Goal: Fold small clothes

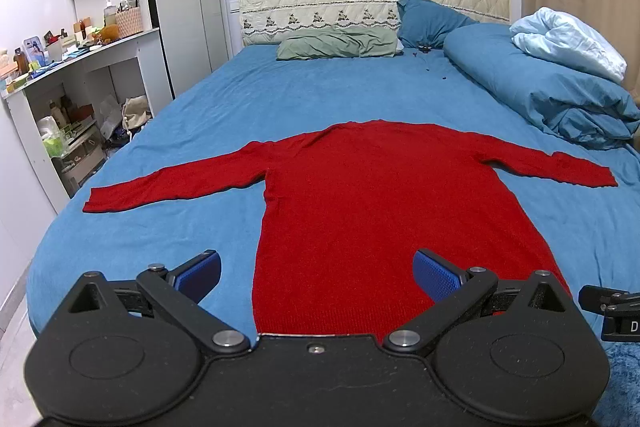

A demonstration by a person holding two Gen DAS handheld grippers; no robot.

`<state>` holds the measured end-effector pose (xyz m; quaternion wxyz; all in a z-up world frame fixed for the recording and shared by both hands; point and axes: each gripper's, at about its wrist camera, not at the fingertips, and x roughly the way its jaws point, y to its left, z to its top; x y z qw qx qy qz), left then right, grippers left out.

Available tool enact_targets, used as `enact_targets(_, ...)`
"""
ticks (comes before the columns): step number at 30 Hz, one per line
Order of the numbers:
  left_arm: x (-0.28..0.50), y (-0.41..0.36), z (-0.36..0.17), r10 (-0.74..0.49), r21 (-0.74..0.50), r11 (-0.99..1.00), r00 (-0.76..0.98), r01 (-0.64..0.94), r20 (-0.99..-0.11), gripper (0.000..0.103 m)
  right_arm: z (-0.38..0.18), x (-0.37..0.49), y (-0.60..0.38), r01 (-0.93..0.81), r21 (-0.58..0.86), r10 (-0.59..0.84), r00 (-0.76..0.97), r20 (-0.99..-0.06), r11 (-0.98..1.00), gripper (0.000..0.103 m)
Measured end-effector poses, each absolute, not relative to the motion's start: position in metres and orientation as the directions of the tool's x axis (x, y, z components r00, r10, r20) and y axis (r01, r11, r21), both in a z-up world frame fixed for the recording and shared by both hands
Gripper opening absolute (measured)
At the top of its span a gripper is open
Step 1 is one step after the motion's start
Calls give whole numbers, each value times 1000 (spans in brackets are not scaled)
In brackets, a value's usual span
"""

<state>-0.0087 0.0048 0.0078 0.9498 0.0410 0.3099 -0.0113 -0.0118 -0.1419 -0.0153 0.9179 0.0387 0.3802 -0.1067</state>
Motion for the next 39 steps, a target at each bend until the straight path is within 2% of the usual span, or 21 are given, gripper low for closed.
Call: enact_targets(39, -15, 5, 10, 10, 67, 997, 815, 36, -579, 103, -14, -14, -141, 193, -7, -142, 697, -703, 981, 103)
